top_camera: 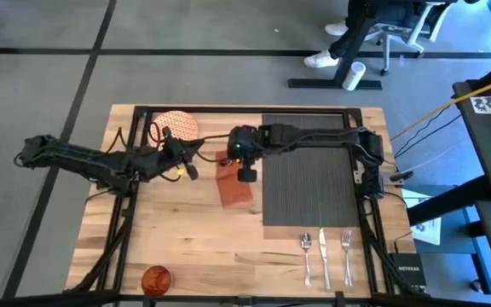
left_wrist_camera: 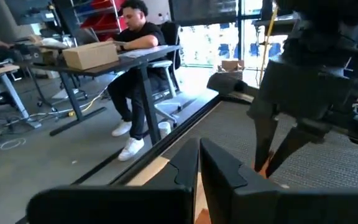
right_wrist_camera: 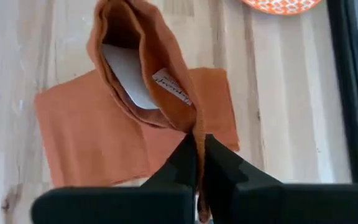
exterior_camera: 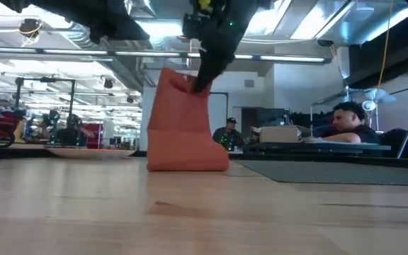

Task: Set table place
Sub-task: Fold the orange table napkin

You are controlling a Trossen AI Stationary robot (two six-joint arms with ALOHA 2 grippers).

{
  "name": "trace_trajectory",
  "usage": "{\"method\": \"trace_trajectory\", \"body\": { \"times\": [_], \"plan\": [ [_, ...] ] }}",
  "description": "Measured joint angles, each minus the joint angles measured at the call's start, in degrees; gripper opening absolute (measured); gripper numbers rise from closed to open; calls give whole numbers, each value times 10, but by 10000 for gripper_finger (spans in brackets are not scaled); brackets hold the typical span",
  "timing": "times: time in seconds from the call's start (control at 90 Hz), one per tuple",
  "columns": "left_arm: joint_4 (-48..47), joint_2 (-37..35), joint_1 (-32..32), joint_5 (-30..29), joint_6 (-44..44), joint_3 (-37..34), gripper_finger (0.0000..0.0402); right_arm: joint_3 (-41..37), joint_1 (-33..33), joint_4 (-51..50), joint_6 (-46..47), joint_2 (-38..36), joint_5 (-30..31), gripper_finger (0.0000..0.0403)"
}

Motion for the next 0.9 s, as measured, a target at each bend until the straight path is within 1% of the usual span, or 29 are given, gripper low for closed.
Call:
{"method": "trace_trajectory", "body": {
  "times": [0.311,0.411,0.5,0.778,0.9],
  "plan": [
    [-1,0,0,0,-6,0,0,-40,-15,49,1,0,-21,0],
    [-1,0,0,0,-7,0,0,-50,-18,68,8,0,-17,7],
    [-1,0,0,0,-10,0,0,-56,-18,76,15,0,-5,27],
    [-2,0,0,0,-11,0,0,-57,-17,78,21,0,-3,113],
    [-5,0,0,0,-13,0,0,-57,-17,78,23,0,-2,140]
  ]
}}
